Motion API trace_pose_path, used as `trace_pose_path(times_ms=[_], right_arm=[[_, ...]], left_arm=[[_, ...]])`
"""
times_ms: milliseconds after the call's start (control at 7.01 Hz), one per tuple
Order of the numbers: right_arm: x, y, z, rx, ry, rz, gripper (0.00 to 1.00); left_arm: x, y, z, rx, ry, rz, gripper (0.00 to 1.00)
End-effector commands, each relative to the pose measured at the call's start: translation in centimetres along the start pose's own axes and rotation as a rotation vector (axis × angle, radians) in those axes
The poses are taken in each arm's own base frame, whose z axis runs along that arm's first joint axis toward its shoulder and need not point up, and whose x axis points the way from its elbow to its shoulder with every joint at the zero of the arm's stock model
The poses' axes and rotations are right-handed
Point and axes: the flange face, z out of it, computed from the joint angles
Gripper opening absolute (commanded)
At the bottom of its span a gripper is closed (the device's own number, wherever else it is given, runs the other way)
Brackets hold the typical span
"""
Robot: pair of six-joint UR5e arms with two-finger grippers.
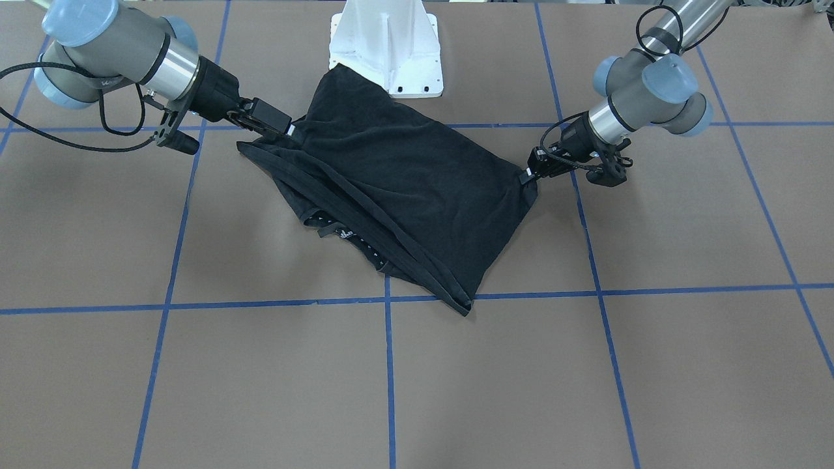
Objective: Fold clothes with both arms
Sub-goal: 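Move the left gripper to the shirt corner nearest it and grasp, then pull the held corner away from the robot with the left gripper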
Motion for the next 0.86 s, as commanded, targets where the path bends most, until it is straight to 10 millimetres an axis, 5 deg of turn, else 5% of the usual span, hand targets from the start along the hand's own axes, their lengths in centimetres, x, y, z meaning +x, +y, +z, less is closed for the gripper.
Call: trace_pose_path(times_ms=[0,428,713], right_arm=[[-0.1,-0.1,-0.1,0.003,-0.003,-0.001,1.00],[0.0,-0.2,0.0,0.007,-0.002,0.000,1.00],[0.0,-0.1,-0.1,0.009,-0.003,0.000,1.00]], left_arm=[[4.3,-1.0,-0.4,0.025,-0.076,-0.034,0.00],[12.6,-9.5,-0.6,0.155,-0.136,-0.019,0.00],[14.9,-15.7,1.0,0.281,-0.168,0.008,0.00]])
